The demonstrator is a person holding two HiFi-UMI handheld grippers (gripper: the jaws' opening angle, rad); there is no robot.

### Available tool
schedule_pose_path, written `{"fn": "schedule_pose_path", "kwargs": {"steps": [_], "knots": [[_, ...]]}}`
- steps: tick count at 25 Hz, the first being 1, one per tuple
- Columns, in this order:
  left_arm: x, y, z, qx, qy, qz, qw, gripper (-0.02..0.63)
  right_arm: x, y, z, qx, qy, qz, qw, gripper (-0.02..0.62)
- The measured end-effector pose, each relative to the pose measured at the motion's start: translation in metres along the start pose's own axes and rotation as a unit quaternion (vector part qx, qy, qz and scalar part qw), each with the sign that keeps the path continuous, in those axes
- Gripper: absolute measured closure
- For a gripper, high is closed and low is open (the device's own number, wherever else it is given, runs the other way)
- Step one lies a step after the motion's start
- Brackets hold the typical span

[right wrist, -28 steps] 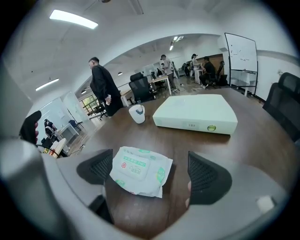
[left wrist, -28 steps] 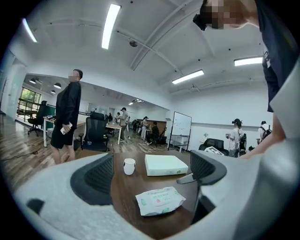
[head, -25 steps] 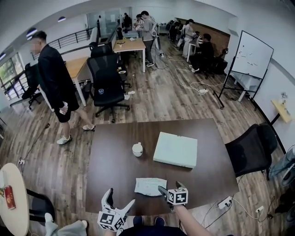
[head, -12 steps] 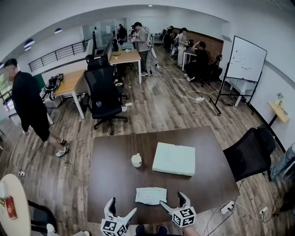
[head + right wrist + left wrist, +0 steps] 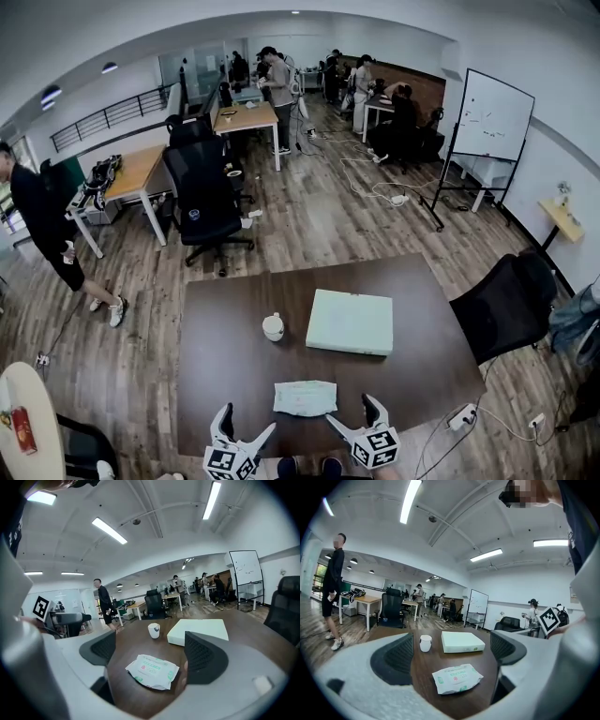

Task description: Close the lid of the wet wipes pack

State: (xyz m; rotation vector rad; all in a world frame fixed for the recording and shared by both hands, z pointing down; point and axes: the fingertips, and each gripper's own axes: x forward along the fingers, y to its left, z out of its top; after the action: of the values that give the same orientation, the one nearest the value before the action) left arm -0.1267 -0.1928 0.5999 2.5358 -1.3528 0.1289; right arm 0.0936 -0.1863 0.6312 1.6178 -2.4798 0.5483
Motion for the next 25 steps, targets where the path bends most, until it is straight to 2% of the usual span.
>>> {"fn": "schedule_pose_path", "kwargs": {"steps": [12, 25], "knots": [[0.005, -0.001, -0.002, 0.005, 0.006, -0.004, 1.0000, 0.104, 0.004, -0.005, -0.005, -0.030, 0.015, -0.006, 0.999, 0.126], [0.001, 0.000, -0.001, 0.002, 0.002, 0.001, 1.0000, 0.104, 0.002, -0.005, -0.009, -0.024, 0.021, 0.002, 0.999, 0.130]]}}
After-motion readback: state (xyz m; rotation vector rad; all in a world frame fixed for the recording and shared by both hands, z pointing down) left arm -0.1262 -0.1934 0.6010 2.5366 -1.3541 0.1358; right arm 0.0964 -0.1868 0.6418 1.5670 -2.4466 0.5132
